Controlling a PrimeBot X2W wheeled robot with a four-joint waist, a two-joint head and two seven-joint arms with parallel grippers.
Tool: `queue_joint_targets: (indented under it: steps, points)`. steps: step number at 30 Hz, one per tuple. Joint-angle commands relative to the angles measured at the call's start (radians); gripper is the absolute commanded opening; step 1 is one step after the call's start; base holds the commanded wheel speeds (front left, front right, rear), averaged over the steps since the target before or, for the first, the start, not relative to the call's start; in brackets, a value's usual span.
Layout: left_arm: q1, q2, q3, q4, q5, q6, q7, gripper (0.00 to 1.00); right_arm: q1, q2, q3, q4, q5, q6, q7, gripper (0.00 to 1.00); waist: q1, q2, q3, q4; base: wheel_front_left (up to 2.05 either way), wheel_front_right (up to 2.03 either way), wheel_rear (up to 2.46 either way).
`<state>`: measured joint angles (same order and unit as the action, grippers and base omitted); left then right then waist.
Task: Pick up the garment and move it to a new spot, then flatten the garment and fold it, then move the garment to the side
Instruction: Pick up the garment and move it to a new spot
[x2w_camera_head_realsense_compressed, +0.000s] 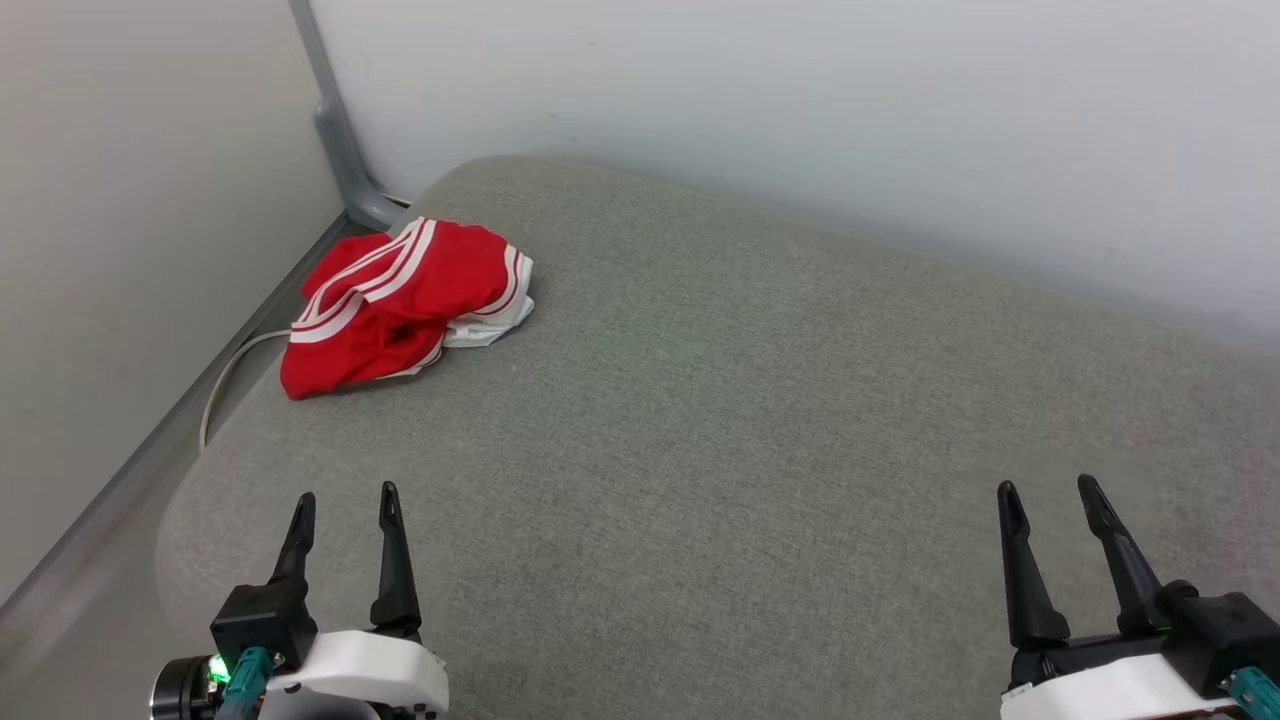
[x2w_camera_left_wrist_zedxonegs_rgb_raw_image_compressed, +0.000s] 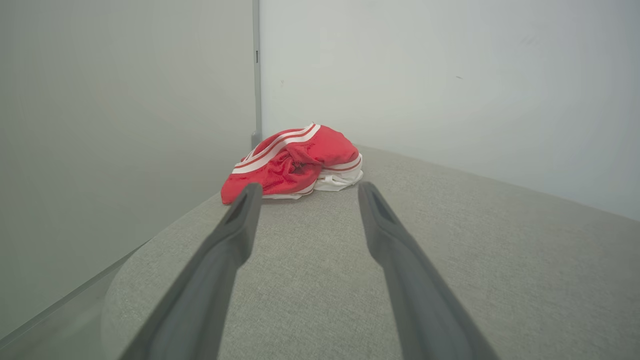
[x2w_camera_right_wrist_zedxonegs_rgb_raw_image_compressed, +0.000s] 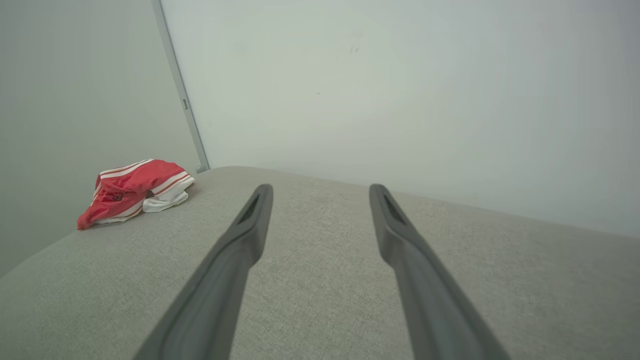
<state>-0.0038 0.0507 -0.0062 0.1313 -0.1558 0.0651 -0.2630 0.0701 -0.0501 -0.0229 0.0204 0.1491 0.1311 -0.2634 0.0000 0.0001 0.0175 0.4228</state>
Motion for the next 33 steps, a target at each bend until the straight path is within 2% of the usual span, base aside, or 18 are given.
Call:
queue_joint_targets:
  steps: [1,13,18,25,33]
  points:
    - [0.002,-0.001,0.0,0.001,-0.002,0.001,-0.003,1.0,0.003,0.0,0.0,-0.001,-0.003,-0.001,-0.002,1.0,0.0,-0.0001,0.001,0.015,0.0,0.0,0.0]
    - [0.001,-0.001,0.015,0.009,-0.011,-0.003,-0.003,1.0,0.003,0.0,0.006,-0.002,-0.009,-0.001,-0.002,1.0,0.0,-0.0001,0.002,0.055,0.0,0.0,0.0]
    - [-0.058,0.0,0.039,0.02,0.005,-0.033,-0.003,1.0,-0.008,0.0,0.012,-0.01,-0.019,-0.001,-0.002,1.0,0.0,-0.0001,0.025,0.049,0.0,0.0,0.0]
    - [-0.251,0.052,0.102,0.044,0.033,-0.104,-0.003,1.0,-0.045,0.0,0.008,-0.038,-0.06,-0.001,-0.002,1.0,0.0,-0.0001,0.11,0.019,0.0,0.0,0.0]
    - [-0.511,0.096,0.191,0.062,-0.012,-0.146,-0.003,1.0,-0.097,-0.005,-0.001,-0.096,-0.128,-0.001,-0.002,1.0,0.0,-0.0001,0.247,-0.034,0.0,0.0,0.0]
